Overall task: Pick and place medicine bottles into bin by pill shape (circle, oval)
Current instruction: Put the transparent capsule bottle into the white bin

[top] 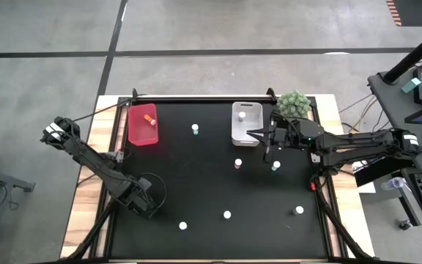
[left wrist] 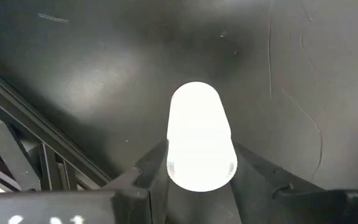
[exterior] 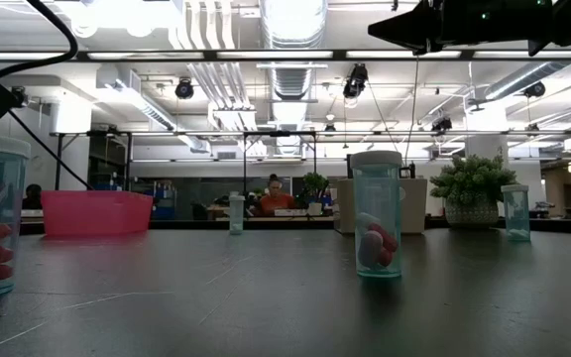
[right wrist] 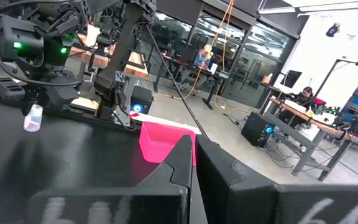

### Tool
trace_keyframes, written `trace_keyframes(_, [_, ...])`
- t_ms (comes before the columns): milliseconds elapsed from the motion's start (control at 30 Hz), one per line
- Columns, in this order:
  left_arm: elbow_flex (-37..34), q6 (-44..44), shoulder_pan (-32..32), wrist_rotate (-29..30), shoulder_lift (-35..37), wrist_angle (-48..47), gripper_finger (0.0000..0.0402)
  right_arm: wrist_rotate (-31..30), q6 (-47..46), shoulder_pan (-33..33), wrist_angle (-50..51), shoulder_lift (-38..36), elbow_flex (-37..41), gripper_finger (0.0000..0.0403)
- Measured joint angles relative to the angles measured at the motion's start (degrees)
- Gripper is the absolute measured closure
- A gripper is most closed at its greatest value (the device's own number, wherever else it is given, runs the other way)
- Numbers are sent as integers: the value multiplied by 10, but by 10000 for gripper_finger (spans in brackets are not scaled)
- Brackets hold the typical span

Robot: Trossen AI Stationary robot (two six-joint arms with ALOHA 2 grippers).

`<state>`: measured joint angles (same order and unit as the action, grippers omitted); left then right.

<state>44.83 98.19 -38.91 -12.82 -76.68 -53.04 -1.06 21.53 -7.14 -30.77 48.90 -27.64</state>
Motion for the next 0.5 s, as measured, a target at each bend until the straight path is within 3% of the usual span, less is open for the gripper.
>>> trace_keyframes(233, [30,-50,46,-2,0,-1,285,0,-10,0,3,0,0,390])
trace_keyframes(500, [77,-200,161,-2,0,-2,285,0,-16,0,5,0,0,390])
